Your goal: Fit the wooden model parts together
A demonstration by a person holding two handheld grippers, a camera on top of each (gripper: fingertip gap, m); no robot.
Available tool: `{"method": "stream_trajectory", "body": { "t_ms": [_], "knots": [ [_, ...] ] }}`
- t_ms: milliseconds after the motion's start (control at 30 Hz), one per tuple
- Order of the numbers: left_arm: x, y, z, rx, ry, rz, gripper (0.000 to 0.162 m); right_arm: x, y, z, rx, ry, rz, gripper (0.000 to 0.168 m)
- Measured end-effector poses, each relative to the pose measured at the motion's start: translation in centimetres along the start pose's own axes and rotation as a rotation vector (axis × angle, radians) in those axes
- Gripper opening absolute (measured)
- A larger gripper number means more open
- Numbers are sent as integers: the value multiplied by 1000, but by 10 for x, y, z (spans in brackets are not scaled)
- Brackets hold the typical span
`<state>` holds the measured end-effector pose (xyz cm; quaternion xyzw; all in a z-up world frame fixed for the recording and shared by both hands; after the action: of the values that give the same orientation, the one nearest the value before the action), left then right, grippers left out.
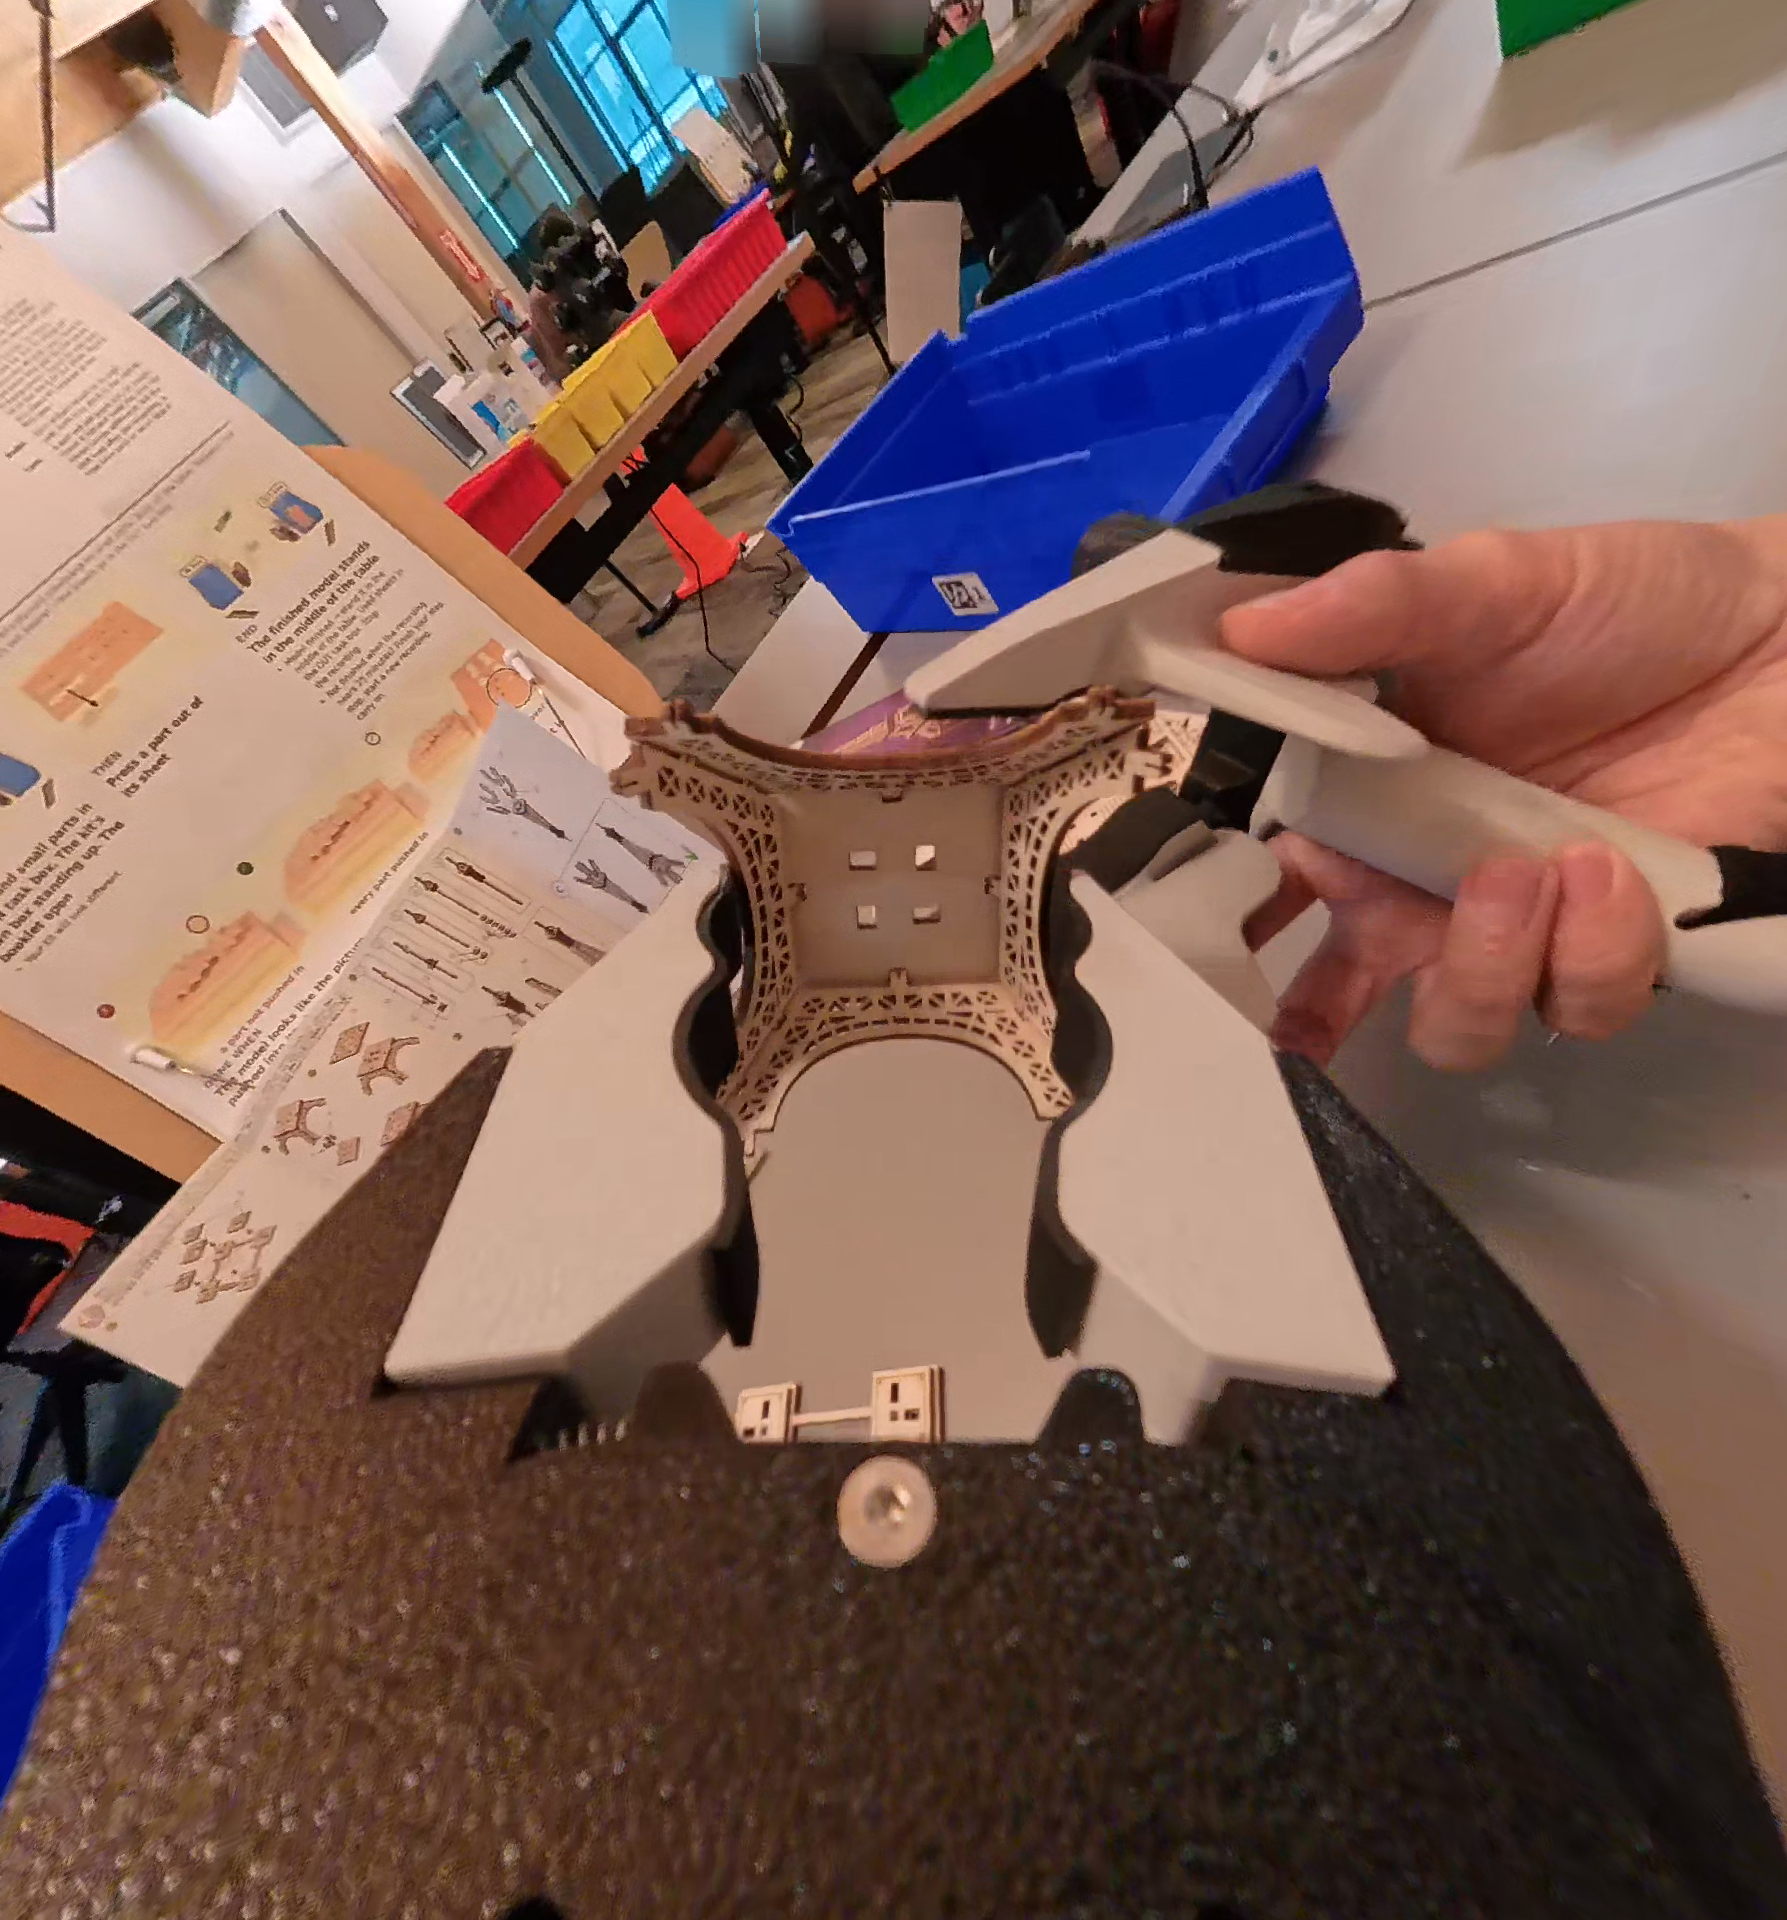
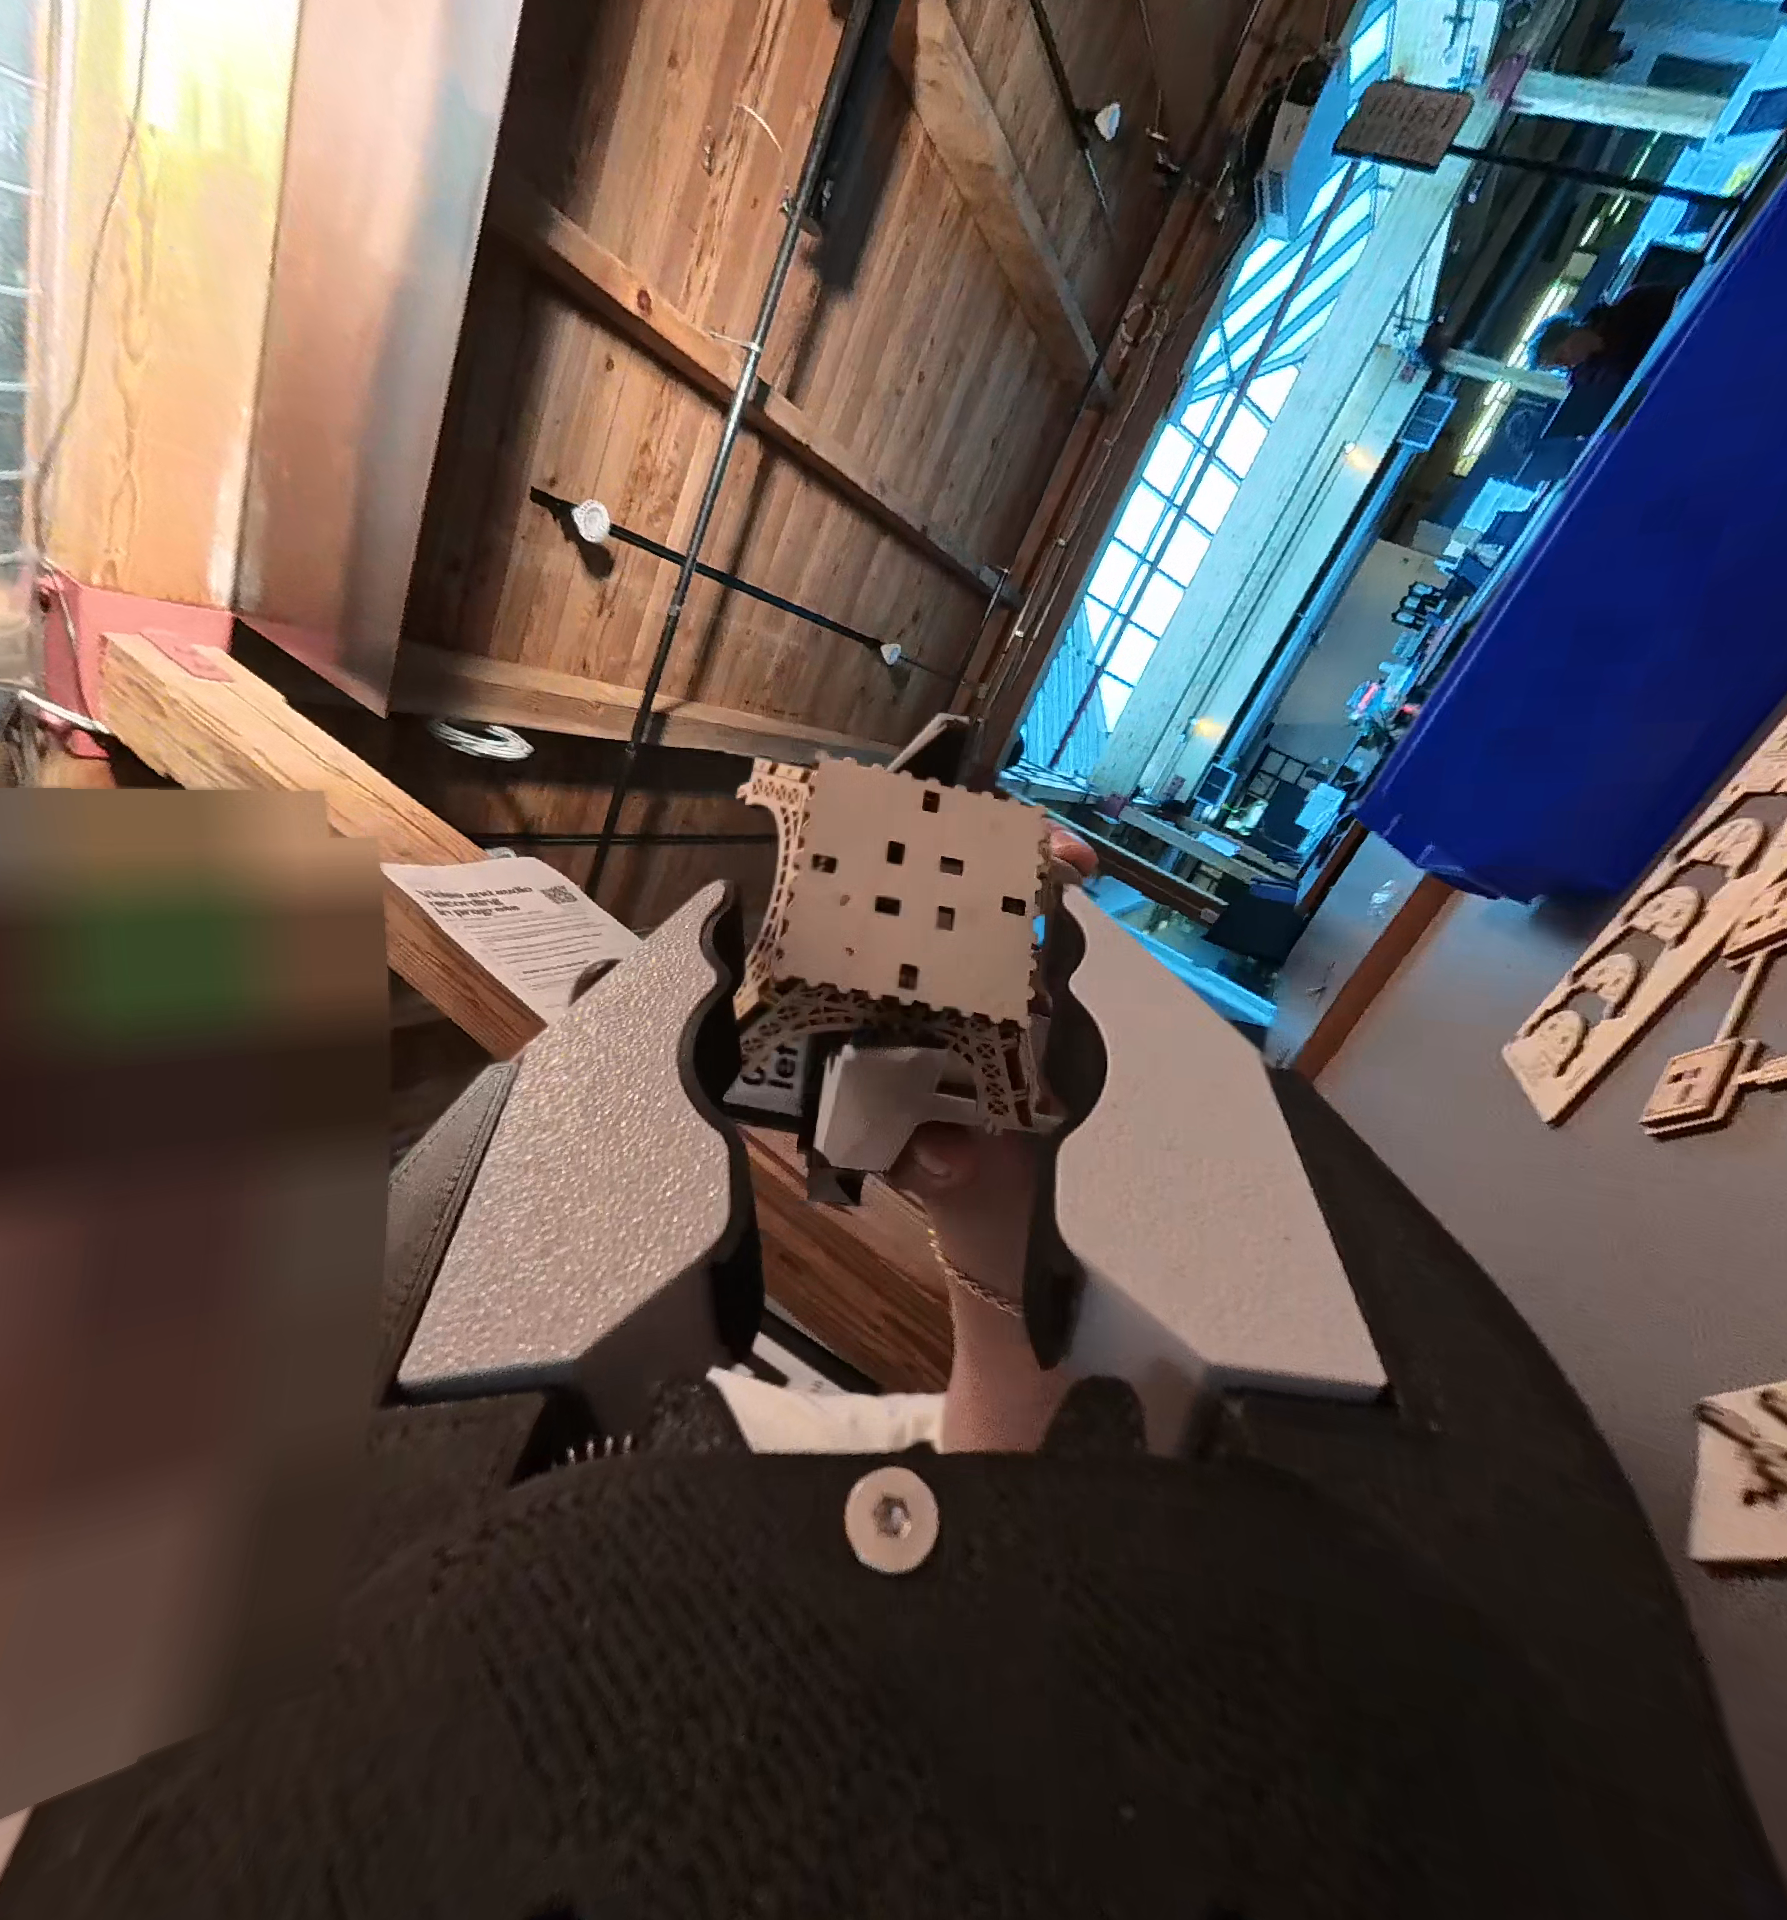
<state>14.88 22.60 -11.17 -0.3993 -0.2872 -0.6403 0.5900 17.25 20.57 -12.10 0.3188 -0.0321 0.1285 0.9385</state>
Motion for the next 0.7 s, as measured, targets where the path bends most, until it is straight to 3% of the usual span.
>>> {"method": "stream_trajectory", "body": {
  "t_ms": [133,267,400,533,700],
  "knots": [
    [-4,-1,6,-20,13,113,57,13,-11,6,-81,-206,38,76],
    [-35,3,1,-158,-23,352,57,51,-33,9,-275,-612,83,88],
    [-78,21,-14,-333,-25,569,57,92,-57,-5,-532,-1093,168,90],
    [-112,38,-33,-493,-64,740,57,98,-68,-16,-564,-1430,236,77],
    [-136,48,-46,-585,-124,855,57,94,-84,-33,-664,-1555,330,80]
  ]
}}
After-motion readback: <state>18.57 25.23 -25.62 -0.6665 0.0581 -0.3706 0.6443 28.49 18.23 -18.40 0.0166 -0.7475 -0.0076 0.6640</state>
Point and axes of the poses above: each gripper's, where its closed fingertips meet, y out along the fingers, x out of its top, z = x × y across the jaws, the point moved 3 cm from there along -y, back along the fingers, and after that the axes turned 10 degrees about -z, right-handed, at the moved point
